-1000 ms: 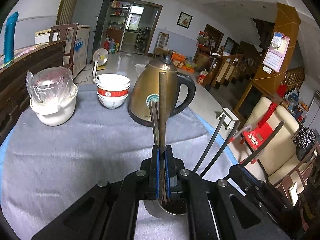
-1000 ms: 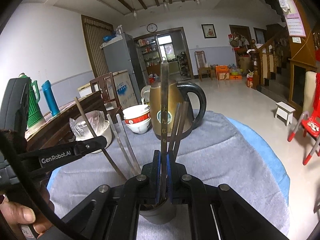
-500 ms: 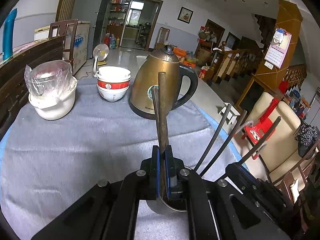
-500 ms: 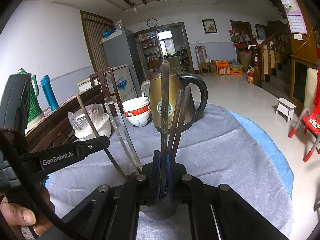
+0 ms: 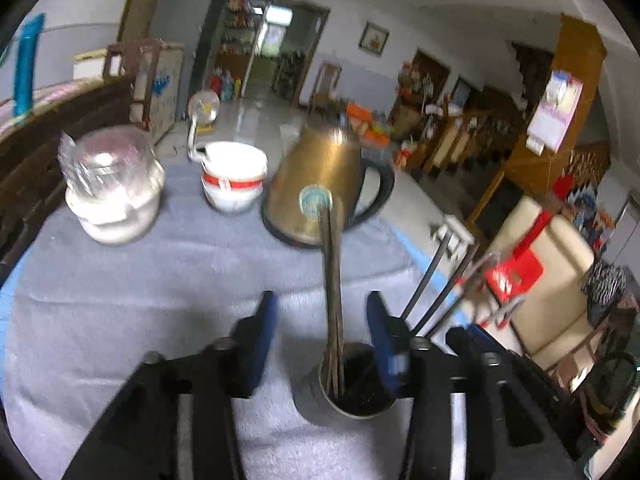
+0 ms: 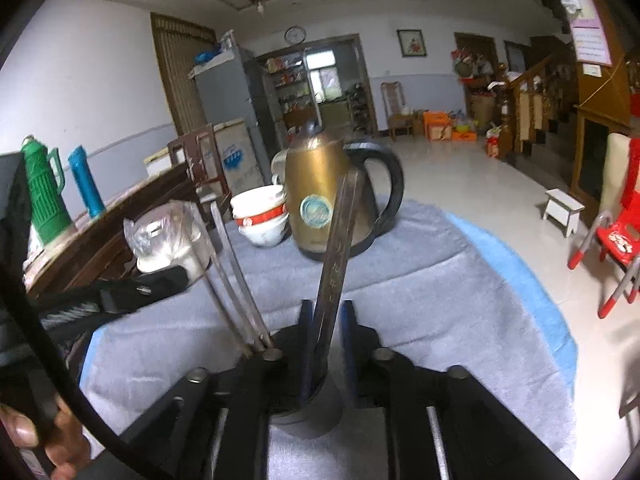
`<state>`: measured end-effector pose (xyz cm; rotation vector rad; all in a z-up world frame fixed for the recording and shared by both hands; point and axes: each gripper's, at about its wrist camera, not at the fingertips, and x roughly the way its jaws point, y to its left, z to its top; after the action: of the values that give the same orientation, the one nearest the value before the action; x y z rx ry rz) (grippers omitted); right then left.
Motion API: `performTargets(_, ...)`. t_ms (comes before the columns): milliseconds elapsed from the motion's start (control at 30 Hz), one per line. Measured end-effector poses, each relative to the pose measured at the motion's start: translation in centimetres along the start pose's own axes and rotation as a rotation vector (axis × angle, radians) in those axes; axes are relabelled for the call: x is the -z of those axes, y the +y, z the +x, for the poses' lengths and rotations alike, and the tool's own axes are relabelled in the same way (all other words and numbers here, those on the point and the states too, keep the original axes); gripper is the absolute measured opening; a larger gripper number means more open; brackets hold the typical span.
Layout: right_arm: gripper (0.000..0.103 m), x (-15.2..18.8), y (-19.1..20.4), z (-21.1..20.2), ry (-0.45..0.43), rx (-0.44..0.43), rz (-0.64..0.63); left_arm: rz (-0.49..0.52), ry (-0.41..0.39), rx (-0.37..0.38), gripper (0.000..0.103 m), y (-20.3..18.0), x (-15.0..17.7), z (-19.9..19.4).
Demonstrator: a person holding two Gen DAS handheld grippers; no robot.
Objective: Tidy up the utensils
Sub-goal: 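Open both tools and withdraw them from the holder cup, then grasp a dark chopstick on the cloth with the right tool while the left tool grasps another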
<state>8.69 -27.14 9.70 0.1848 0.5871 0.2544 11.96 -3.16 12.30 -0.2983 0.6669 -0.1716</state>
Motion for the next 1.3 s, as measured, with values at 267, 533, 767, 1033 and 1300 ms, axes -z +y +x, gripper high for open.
performTargets(267, 0.071, -0.3, 0.2, -5.2, -0.118, 0.014, 0.017, -0.030, -0.090, -0.084, 0.072, 4.1, 1.1, -6.3)
performTargets(533, 0.071, 6.9, 2.4, -3.9, 0.156, -0.069, -0.062, -0.089, 0.175, -0.301, 0.075, 12.1, 10.7, -4.6)
performTargets(767, 0.067, 13.2, 5.3, 0.8, 0.485, -0.184, -0.095, -0.157, 0.306, -0.338, 0.075, 14.7, 15.7, -3.6)
performTargets(1033, 0.040, 13.3, 9.0, 4.6, 0.616, -0.234, -0.126, -0.143, 0.320, -0.306, 0.075, 14.3, 16.2, -3.9)
performTargets(1300, 0.017, 14.5, 12.1, 8.2, 0.705, -0.231, -0.150, -0.155, 0.333, -0.283, 0.075, 14.4, 16.4, -3.8)
